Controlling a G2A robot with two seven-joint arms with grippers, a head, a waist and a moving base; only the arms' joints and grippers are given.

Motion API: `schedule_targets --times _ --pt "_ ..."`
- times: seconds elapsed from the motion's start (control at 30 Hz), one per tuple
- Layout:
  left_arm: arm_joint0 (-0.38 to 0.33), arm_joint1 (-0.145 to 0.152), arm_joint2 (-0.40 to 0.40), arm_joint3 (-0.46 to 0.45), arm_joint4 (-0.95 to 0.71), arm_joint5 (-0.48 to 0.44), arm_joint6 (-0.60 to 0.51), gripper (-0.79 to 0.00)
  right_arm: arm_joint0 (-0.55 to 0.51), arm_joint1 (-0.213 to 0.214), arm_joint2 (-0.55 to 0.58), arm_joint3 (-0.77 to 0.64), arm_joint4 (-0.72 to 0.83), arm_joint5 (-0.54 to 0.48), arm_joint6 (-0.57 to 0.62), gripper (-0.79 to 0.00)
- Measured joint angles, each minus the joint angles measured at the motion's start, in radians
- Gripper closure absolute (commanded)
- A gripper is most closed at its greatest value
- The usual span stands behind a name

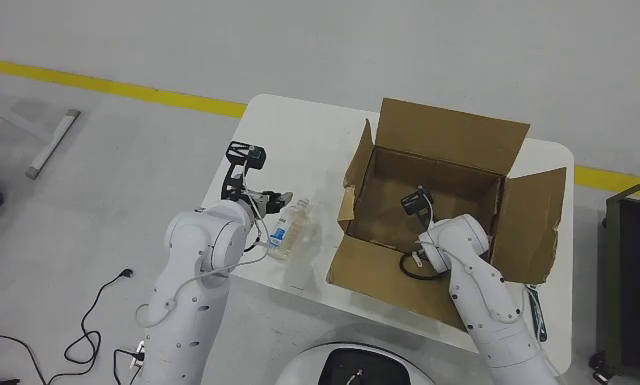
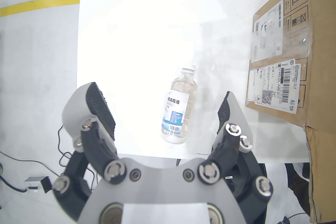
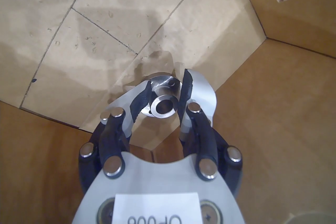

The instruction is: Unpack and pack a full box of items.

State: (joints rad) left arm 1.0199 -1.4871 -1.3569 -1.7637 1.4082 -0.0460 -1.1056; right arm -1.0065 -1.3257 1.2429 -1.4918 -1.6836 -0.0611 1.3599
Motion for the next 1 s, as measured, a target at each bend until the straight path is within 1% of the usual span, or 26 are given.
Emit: schedule_targets --times 0.07,0.13,0.2,0.3,0.33,0.73,0.77,0.8,0.83,0.87,1.0 --pt "0.000 0.000 0.000 0.000 0.000 0.000 0.000 -0.785 0.001 -0.002 -0.002 0.007 0.004 0.000 -0.002 -0.336" --pt "0.000 0.000 0.000 0.000 0.000 0.000 0.000 -0.785 0.002 -0.003 -0.003 0.010 0.006 -0.001 -0.003 -0.308" --pt "0.000 0.000 0.000 0.000 0.000 0.000 0.000 -0.785 0.003 -0.004 -0.003 0.011 0.009 -0.003 -0.004 -0.225" --pt "0.000 0.000 0.000 0.000 0.000 0.000 0.000 -0.785 0.005 -0.006 -0.001 0.005 0.021 -0.007 -0.009 -0.028" --pt "0.000 0.000 0.000 0.000 0.000 0.000 0.000 -0.785 0.005 -0.007 0.000 0.002 0.025 -0.008 -0.012 0.000" --pt "0.000 0.000 0.000 0.000 0.000 0.000 0.000 -0.785 0.010 -0.016 -0.009 -0.037 0.059 -0.007 -0.056 0.000" --pt "0.000 0.000 0.000 0.000 0.000 0.000 0.000 -0.785 0.011 -0.016 -0.010 -0.044 0.057 -0.006 -0.056 -0.139" --pt "0.000 0.000 0.000 0.000 0.000 0.000 0.000 -0.785 0.009 -0.016 -0.010 -0.054 0.053 -0.008 -0.056 -0.188" --pt "0.000 0.000 0.000 0.000 0.000 0.000 0.000 -0.785 0.002 -0.016 -0.010 -0.074 0.047 -0.015 -0.054 -0.200" --pt "0.000 0.000 0.000 0.000 0.000 0.000 0.000 -0.785 -0.006 -0.015 -0.009 -0.091 0.044 -0.021 -0.051 -0.237" --pt "0.000 0.000 0.000 0.000 0.000 0.000 0.000 -0.785 -0.055 -0.010 0.009 -0.171 0.036 -0.039 -0.034 -0.314"
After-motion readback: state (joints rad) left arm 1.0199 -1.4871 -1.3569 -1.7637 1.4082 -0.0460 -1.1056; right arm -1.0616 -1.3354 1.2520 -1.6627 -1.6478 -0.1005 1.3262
